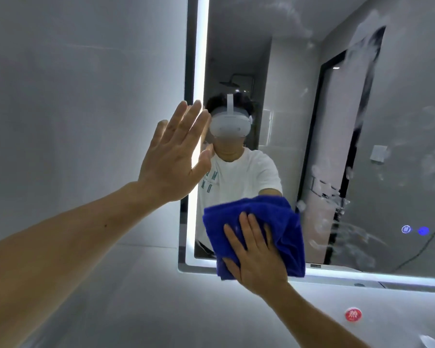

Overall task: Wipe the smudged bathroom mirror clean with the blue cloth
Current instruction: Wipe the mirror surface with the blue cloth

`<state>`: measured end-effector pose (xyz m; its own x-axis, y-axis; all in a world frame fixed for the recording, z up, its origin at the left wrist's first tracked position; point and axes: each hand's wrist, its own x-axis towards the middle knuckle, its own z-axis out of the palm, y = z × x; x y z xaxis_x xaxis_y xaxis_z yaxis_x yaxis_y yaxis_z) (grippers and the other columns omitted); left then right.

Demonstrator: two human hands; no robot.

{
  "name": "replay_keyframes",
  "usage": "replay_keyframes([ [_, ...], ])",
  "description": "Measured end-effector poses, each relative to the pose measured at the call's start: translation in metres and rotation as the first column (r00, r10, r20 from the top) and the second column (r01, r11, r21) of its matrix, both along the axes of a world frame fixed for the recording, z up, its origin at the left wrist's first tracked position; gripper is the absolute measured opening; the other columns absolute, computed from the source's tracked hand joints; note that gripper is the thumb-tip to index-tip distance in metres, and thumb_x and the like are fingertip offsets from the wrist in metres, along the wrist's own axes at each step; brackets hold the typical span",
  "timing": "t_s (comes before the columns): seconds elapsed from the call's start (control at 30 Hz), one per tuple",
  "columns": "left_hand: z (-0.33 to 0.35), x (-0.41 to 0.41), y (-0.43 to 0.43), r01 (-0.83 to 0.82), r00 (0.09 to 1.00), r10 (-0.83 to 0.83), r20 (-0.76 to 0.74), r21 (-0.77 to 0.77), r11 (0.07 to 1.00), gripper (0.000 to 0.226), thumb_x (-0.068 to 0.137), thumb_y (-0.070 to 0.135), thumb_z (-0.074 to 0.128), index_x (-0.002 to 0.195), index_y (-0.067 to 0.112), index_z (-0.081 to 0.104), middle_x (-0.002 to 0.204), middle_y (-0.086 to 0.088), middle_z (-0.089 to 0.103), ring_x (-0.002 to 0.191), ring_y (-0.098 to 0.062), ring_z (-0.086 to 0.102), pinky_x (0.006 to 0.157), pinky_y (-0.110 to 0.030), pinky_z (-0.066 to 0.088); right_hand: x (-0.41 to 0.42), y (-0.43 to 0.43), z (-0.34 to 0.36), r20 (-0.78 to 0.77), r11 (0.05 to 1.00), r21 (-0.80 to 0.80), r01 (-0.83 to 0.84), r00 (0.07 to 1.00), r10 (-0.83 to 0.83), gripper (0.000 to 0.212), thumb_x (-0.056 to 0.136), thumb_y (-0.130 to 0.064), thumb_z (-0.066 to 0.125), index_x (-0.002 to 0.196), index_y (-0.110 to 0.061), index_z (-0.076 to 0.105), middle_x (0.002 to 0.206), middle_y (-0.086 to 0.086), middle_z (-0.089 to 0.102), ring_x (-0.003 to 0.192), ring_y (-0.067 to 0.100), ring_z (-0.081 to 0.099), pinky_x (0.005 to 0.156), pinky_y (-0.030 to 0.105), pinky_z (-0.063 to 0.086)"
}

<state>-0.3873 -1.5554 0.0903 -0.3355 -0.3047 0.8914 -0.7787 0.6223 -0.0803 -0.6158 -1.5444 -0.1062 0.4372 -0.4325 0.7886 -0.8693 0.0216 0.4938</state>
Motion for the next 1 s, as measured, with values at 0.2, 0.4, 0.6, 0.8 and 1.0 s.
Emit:
replay_keyframes([
  [0.2,0.005,-0.001,0.010,-0.007,1.000,0.006,-0.008,-0.020,1.000,0.066,0.098,0.053,0.023,0.156,0.023,0.015,0.164,0.002,0.004,0.151,-0.017,-0.004,0.117,-0.035,-0.011,-0.024,0.023,-0.010,-0.367,0.976,0.196,0.090,0.930,-0.012,0.054,0.107,-0.028,0.005,0.150,-0.017,0.036,0.153,0.011,0.037,0.142,0.035,0.029,0.111,0.050,0.034],
  [0.4,0.016,-0.001,0.014,-0.025,1.000,0.024,-0.004,-0.049,0.998,0.065,0.099,0.049,0.025,0.156,0.021,0.014,0.165,0.000,0.003,0.151,-0.017,-0.004,0.115,-0.031,-0.012,-0.010,0.011,0.128,-0.099,0.998,-0.058,0.027,0.995,-0.033,0.054,0.106,-0.037,0.018,0.154,-0.012,0.025,0.159,0.020,0.017,0.147,0.038,0.014,0.119,0.052,-0.005],
  [0.6,0.015,0.003,0.016,-0.016,1.000,0.016,-0.023,-0.037,0.999,0.066,0.098,0.049,0.024,0.156,0.019,0.015,0.164,-0.003,0.007,0.151,-0.022,0.000,0.120,-0.045,-0.002,-0.001,-0.004,0.127,0.132,0.991,-0.134,-0.029,0.990,0.047,0.063,0.104,-0.047,0.027,0.155,-0.012,0.018,0.162,0.016,0.000,0.150,0.034,0.003,0.120,0.050,-0.003],
  [0.8,-0.001,0.004,0.010,-0.035,0.999,0.035,-0.015,-0.010,0.999,0.066,0.098,0.049,0.026,0.156,0.020,0.015,0.164,-0.003,0.005,0.151,-0.021,-0.002,0.121,-0.047,-0.002,-0.022,0.004,0.010,-0.100,0.997,-0.034,-0.076,0.992,0.072,0.063,0.103,-0.044,0.029,0.155,-0.011,0.016,0.161,0.020,0.005,0.149,0.039,0.005,0.120,0.052,-0.003],
  [1.0,-0.002,0.006,0.007,-0.053,0.999,0.053,-0.007,-0.014,0.998,0.066,0.098,0.051,0.025,0.156,0.020,0.016,0.165,-0.003,0.005,0.152,-0.021,-0.002,0.121,-0.047,-0.003,-0.051,0.023,-0.049,-0.292,0.981,0.165,0.106,0.955,-0.054,0.050,0.108,-0.033,0.012,0.151,-0.016,0.031,0.153,0.013,0.037,0.143,0.036,0.029,0.107,0.050,0.033],
])
